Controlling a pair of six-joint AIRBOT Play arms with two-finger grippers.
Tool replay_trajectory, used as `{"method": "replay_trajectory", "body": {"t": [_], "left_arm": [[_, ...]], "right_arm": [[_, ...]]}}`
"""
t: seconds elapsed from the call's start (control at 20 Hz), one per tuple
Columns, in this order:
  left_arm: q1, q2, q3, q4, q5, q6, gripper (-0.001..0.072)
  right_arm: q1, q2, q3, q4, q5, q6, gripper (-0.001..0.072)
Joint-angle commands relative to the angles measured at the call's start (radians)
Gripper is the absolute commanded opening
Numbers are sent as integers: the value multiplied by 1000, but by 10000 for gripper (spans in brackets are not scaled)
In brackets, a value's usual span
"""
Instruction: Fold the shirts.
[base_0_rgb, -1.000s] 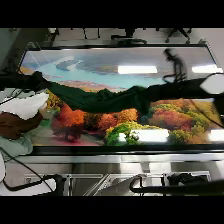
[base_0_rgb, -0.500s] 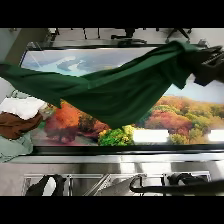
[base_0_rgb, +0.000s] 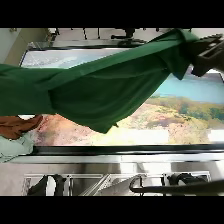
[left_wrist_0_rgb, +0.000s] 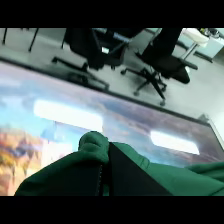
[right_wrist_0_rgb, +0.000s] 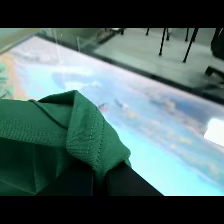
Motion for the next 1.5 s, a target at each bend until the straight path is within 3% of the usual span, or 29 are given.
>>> {"method": "replay_trajectory", "body": {"t": [0.0,0.2,0.4,0.6,0.75,0.85,1.0,1.1,1.25,1.45], "left_arm": [[-129,-87,-144,-4,15,16,12],[-376,-209,-159,-5,180,59,12],[-429,-221,70,-1,93,58,12],[-326,-52,232,18,70,1,12],[-176,51,327,166,-30,-74,12],[-49,82,316,165,-100,-76,12],[68,75,141,39,-100,-52,12],[80,18,-32,-135,-69,66,12],[-82,-126,-275,-168,58,186,12],[-405,-419,-425,-29,476,280,12]], "right_arm": [[-1,-141,0,44,58,-11,29],[-1,-204,1,79,64,-18,29],[-7,-66,2,63,49,-22,29],[-7,128,2,-87,-37,0,30],[-7,210,2,-148,-53,5,30],[-7,215,2,-151,-39,5,29],[-7,138,-18,-150,5,-2,29],[-6,39,-78,-137,14,2,29],[-5,-167,-173,-120,-28,1,29],[-5,-466,-185,-64,-141,1,29]]}}
